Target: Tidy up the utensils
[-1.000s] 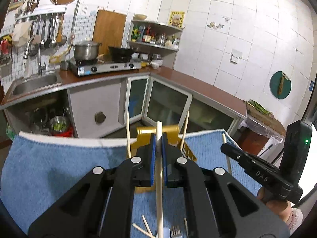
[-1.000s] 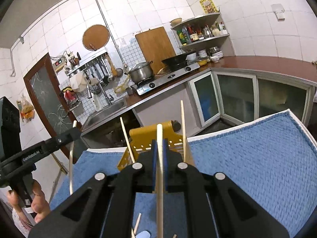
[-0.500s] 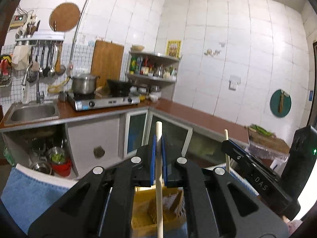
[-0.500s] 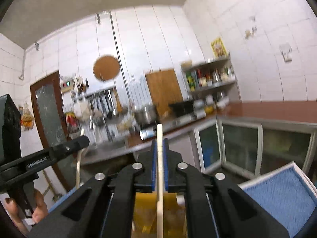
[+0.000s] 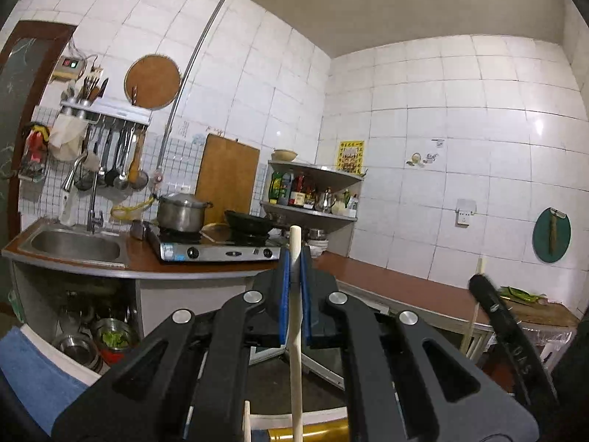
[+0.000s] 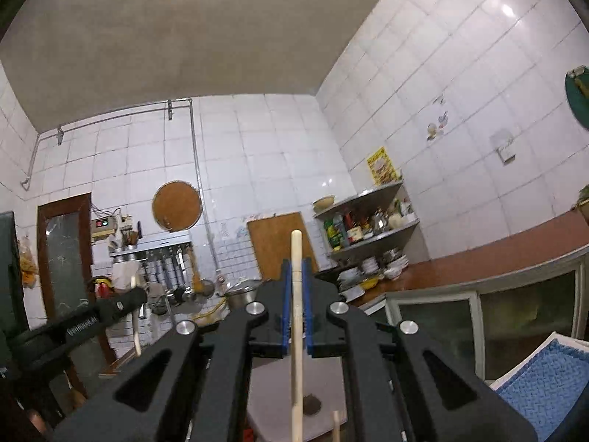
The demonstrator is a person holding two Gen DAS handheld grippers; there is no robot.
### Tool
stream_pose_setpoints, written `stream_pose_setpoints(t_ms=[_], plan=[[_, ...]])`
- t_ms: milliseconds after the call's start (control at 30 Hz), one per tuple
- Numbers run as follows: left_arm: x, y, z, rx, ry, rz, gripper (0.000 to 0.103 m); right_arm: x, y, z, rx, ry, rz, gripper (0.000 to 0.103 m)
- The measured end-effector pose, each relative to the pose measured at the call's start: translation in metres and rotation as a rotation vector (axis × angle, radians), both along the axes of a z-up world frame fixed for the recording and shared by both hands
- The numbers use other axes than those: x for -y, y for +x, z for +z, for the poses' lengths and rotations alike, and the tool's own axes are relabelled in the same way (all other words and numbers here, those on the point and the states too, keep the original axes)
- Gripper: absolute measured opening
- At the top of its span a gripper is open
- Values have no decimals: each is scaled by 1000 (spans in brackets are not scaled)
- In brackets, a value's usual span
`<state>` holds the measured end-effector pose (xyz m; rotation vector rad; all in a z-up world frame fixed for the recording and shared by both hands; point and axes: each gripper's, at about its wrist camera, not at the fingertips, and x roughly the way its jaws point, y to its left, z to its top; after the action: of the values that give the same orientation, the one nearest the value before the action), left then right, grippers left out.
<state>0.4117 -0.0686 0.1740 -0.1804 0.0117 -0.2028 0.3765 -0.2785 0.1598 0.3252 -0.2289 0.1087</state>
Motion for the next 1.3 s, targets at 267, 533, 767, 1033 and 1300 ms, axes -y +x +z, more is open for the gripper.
stream_pose_setpoints(t_ms=[267, 533, 767, 1033, 1300], plan=[[2, 15, -38, -75, 34, 18, 4, -13, 8, -16, -20, -76, -32, 6], [-2, 8, -55, -107, 74, 4, 4, -14, 15, -27, -39, -90, -18, 6], [-2, -5, -72, -143, 130, -14, 4, -15, 12, -45, -88, -136, -1, 6], [-8, -17, -86, -186, 135, -7, 5, -17, 5, -73, -185, -182, 26, 6], [-16, -30, -99, -251, 156, 7, 6, -21, -4, -90, -276, -218, 59, 6]])
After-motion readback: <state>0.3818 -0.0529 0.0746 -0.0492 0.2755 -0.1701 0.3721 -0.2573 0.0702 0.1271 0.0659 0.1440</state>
